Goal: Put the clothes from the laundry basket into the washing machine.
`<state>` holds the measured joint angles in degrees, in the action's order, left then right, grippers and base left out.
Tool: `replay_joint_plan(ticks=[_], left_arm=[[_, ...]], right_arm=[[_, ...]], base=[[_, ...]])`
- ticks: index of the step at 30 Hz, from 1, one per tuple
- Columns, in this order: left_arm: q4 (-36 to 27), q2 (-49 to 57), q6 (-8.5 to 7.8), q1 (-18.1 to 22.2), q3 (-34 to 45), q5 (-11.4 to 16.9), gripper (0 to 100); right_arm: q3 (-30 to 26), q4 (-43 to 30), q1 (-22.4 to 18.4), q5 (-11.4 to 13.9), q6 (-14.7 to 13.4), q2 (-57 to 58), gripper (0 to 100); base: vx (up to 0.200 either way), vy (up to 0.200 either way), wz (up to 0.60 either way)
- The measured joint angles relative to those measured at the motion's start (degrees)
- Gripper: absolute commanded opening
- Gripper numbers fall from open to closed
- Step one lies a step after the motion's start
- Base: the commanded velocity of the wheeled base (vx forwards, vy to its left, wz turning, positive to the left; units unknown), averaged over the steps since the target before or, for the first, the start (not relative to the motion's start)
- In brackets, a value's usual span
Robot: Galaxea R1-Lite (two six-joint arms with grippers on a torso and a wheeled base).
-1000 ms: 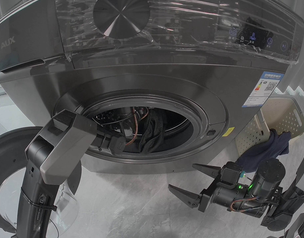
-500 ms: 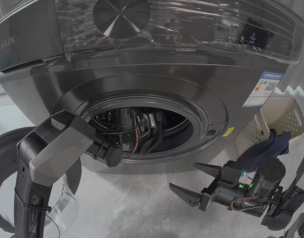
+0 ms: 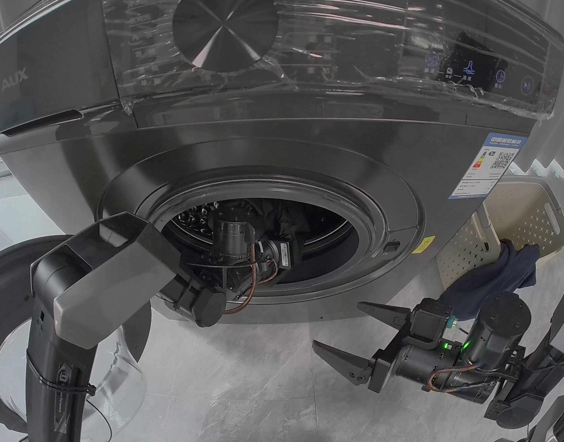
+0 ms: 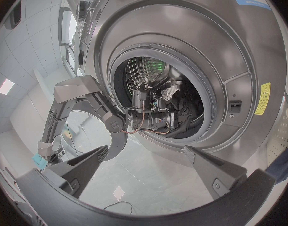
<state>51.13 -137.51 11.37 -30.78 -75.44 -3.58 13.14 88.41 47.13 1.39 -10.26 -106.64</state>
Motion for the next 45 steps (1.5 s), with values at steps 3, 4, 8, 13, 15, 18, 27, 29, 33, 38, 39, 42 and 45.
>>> replay_joint_plan(ticks=[3,4,8,13,15,18,27,29,33,38,39,42,45], left_arm=[[-0.15,-1.22,-0.16,0.91,-2.29,-0.29,0],[-0.15,-1.41,-0.13,1.1,-2.9,-0.4,0],[0.35,-2.4,0.12,1.84,-7.42,-1.28,0],[2.52,-4.06,0.88,2.78,-15.47,-4.07,0],[3.39,-4.99,1.21,3.08,-18.47,-5.3,0],[4.38,-6.53,1.62,3.44,-22.08,-7.17,0],[4.64,-8.55,1.87,3.63,-23.47,-7.57,100],[4.53,-8.41,2.01,3.45,-22.2,-7.57,100],[4.19,-6.86,2.06,2.82,-17.83,-7.58,100],[4.05,-2.56,-0.27,1.13,-8.69,-7.5,100],[4.13,-1.82,-0.89,0.88,-7.12,-7.41,100],[5.1,1.29,-2.78,-0.3,-0.8,-6.95,100],[6.42,4.96,-4.07,-1.79,5.95,-6.18,100]], right_arm=[[0.02,0.0,0.06,0.0,0.0,0.0,100],[0.05,-0.02,0.09,0.0,0.0,0.0,100],[0.13,-0.02,0.16,-0.02,0.0,0.02,100],[0.3,-0.02,0.17,0.0,0.0,0.02,100],[0.33,-0.02,0.22,0.0,0.0,0.02,100],[0.37,-0.02,0.22,0.0,0.0,0.02,100],[0.39,-0.02,0.16,0.0,0.0,0.04,100],[0.37,-0.02,0.16,0.0,0.0,0.09,100],[0.22,-0.02,0.05,0.0,0.0,0.24,100],[-0.02,-0.02,0.05,0.0,0.0,0.46,100],[-0.05,-0.02,0.06,-0.02,0.0,0.5,100],[-0.27,0.0,0.06,0.0,-0.02,0.66,100],[-0.69,0.02,0.17,0.0,-0.1,0.91,100]], base=[[0.0,0.0,0.0],[0.0,0.0,0.0],[0.0,0.0,0.0],[0.0,0.0,0.0],[0.0,0.0,0.0],[0.0,0.0,0.0],[0.0,0.0,0.0],[0.0,0.0,0.0],[0.0,0.0,0.0],[0.0,0.0,0.0],[0.0,0.0,0.0],[0.0,0.0,0.0],[0.0,0.0,0.0]])
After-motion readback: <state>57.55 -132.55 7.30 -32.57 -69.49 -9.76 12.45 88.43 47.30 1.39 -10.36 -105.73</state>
